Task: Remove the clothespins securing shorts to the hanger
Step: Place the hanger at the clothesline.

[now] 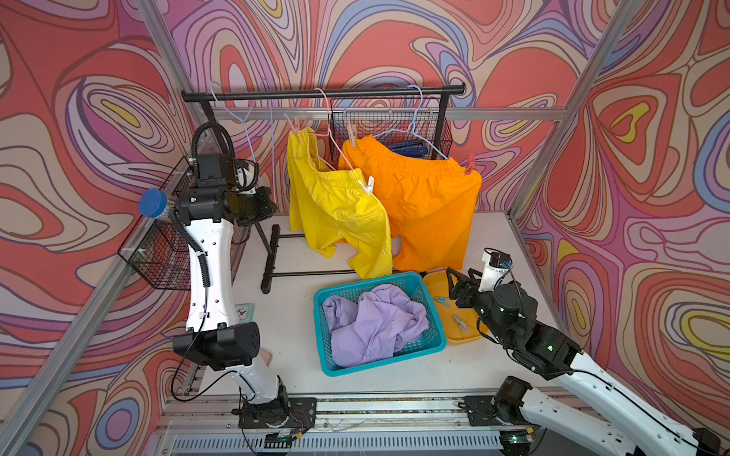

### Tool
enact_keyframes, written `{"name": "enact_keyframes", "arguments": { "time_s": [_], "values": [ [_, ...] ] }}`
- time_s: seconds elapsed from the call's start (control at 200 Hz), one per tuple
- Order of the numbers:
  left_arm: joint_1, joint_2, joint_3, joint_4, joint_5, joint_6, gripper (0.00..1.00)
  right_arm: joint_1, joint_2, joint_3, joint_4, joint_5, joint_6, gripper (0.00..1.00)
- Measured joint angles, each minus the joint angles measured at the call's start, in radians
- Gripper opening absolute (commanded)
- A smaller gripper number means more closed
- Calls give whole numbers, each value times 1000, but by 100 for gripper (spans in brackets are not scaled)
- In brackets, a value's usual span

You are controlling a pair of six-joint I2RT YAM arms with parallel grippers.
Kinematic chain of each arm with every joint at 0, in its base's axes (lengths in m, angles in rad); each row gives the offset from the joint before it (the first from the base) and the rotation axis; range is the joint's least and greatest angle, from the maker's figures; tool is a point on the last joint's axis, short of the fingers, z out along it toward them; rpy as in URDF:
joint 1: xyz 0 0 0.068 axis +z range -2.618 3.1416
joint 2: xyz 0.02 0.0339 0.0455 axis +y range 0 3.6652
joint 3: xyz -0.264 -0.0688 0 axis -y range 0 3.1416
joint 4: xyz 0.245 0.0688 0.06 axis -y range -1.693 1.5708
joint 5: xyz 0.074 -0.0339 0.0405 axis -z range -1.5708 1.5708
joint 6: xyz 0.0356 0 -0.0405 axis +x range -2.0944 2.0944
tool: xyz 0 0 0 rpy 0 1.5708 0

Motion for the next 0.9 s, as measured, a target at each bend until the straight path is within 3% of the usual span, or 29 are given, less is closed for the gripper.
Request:
{"name": "enact_keyframes", "arguments": {
  "time_s": [0.145,0.255,0.366,0.441,0.716,0.896],
  "values": [
    [8,15,0,-18,14,5,0,0,10,3,6,-1,-1,69],
    [9,16,-16,-21,25,8,14,0,17,9,13,-2,-1,69],
    [9,2,-83,-8,37,12,31,0,28,17,19,-5,-3,69],
    [9,-20,-157,10,47,15,53,0,35,17,19,-10,-4,69],
    [9,-175,-460,124,61,-1,99,0,74,40,20,-22,-8,70],
    [9,-319,-668,222,52,-37,100,0,90,51,27,-30,-6,71]
  ]
}}
